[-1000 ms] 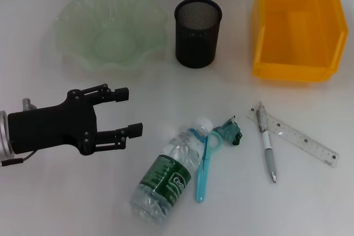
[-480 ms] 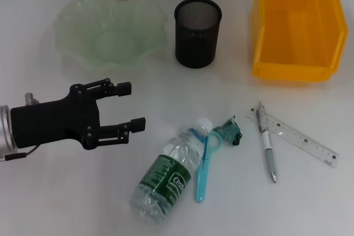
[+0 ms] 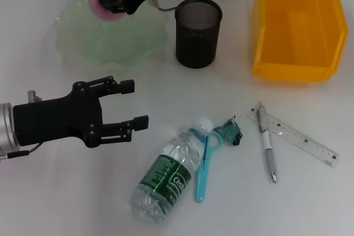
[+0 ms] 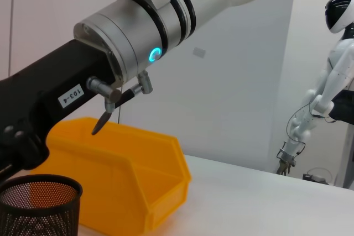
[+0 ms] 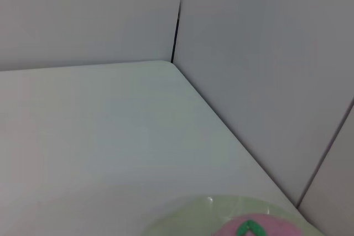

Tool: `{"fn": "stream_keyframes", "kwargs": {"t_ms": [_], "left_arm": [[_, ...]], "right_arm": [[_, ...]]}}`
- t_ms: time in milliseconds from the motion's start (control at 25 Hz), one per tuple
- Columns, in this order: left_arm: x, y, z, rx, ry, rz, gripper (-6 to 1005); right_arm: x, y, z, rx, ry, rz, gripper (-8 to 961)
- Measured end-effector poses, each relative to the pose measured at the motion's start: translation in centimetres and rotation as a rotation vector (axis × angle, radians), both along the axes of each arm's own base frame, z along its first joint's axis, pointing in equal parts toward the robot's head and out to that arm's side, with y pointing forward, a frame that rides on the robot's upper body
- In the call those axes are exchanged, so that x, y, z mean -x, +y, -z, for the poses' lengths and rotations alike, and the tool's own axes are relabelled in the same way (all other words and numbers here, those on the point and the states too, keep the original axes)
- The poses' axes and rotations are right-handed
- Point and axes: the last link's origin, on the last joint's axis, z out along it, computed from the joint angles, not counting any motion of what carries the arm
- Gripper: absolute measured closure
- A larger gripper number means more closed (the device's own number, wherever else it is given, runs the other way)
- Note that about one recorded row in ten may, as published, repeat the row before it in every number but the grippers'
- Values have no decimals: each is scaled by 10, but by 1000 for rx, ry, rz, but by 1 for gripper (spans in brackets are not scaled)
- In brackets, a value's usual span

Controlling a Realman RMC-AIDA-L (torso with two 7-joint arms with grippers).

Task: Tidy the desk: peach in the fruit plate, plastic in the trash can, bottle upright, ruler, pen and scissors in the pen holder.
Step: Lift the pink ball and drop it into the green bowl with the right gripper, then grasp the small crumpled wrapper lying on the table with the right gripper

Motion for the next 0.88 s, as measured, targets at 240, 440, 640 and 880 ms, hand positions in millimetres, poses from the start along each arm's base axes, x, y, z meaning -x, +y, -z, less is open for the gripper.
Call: {"fn": "stream_keyframes", "kwargs": {"t_ms": [240,440,640,880], "left_arm": [[1,0,0,-3,3,-2,189],[2,0,0,-3,5,-4,189],[3,-2,0,-1,8,-8,189],[6,-4,-1,-13,13,-2,188]], "right_arm": [[0,1,-2,-3,10,14,486],[-1,2,-3,-3,13,21,330],[0,0,-5,12,29,34,194],[4,-17,-47,43,38,92,168]]}}
